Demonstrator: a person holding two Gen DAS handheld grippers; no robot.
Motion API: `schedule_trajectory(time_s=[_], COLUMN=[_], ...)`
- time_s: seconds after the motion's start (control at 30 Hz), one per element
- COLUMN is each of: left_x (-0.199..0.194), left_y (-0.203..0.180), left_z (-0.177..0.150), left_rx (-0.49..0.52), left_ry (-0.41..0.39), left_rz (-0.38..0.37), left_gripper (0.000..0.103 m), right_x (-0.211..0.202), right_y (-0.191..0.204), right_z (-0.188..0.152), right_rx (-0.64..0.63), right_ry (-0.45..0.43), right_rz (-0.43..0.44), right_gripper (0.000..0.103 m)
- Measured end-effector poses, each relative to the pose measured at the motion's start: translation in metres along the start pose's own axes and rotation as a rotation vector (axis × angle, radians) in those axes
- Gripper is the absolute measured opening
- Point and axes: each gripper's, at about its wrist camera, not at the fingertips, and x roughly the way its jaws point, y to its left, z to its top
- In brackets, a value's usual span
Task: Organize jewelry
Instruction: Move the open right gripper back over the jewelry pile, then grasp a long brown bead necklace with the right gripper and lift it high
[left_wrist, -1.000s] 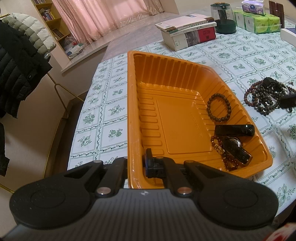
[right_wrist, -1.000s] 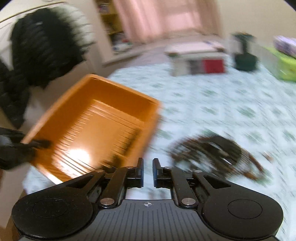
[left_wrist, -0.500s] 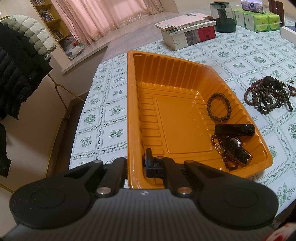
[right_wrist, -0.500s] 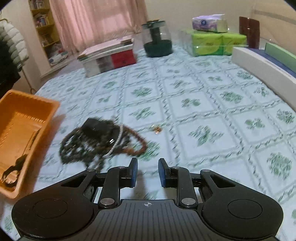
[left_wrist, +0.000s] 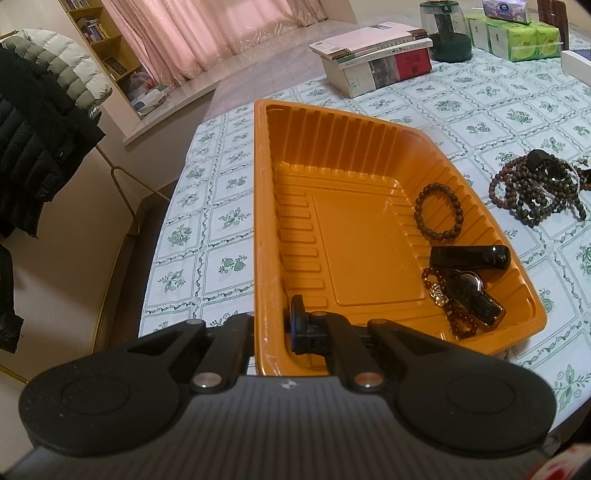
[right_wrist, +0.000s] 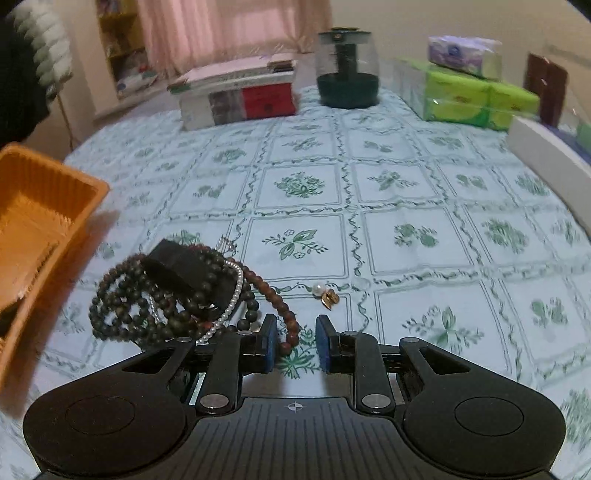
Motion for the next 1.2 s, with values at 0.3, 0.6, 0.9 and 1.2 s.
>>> schedule_trajectory(time_s=[0.3,0.6,0.9,1.2], left_x=[0.001,0.001,0.000,0.000], left_y=[0.001,0.001,0.002,0.002], left_z=[-0.001,-0.001,0.000,0.000], left_rx=[-0.002,-0.001,0.000,0.001], left_ry=[0.000,-0.005,-0.010,-0.010], left_rz=[-0.002,-0.005,-0.007,-0.007], left_gripper=[0.004,0.004,0.003,0.003], right_x=[-0.021,-0.088,-0.139,-0.181], right_y=[0.015,0.042,0.065,0.080], right_z=[0.005,0.041,0.080,0.101], right_rx=[-0.096,-0.228,-0.346,-0.396], right_ry=[-0.026,-0.206,-0.344,-0.477], right_rz=[-0.035,-0.038,-0.026,-0.015], right_gripper=[0.006,0.006,0.006,0.006])
